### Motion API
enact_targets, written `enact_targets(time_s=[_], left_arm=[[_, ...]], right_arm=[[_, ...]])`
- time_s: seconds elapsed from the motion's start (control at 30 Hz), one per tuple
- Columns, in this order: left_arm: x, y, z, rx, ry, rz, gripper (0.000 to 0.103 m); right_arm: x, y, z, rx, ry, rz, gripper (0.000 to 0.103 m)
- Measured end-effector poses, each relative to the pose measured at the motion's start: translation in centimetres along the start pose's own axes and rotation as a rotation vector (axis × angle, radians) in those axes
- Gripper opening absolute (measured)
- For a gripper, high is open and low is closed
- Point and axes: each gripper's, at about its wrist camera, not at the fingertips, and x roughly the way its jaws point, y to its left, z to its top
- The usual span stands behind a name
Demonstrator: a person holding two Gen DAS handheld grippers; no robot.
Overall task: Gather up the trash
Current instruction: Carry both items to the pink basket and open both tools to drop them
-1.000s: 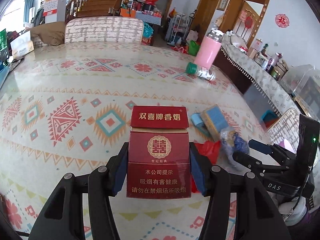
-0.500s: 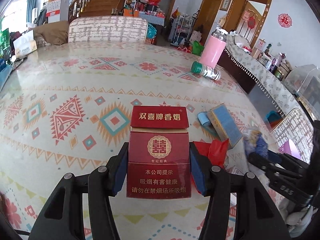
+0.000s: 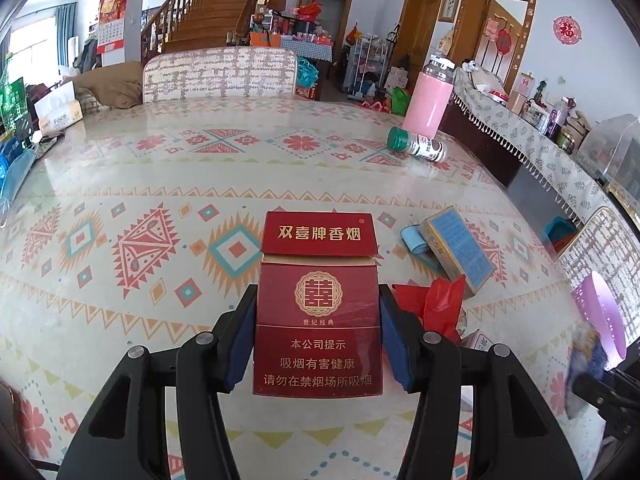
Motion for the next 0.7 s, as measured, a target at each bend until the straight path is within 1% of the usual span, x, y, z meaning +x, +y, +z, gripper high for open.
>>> enact_targets(time_s=[0.23, 0.33, 0.37, 0.5, 0.7], left_arm=[[-0.9, -0.4, 0.1, 0.014, -0.039, 0.015, 0.055], [-2.0, -0.5, 0.3, 0.001, -0.042, -0.003, 0.055], [-2.9, -0.7, 0.2, 0.01, -0.05, -0.014, 0.055], [-5.4, -2.7, -0.8, 0.075, -0.06, -0.027, 0.055], [-8.6, -7.6, -2.0, 0.189, -0.059, -0.079, 0.055]], right_arm=[[-2.7, -0.7, -1.5, 0.004, -0.041, -0.025, 0.048], [-3.8, -1.0, -1.9, 0.021, -0.052, -0.019, 0.047], [-4.1, -1.1, -2.0, 0.024, -0.06, -0.019, 0.048], [-6.1, -1.6, -2.4, 0.039, -0.107, -0.024, 0.048], [-8.5, -3.1, -3.8, 0.075, -0.159, -0.031, 0.048]])
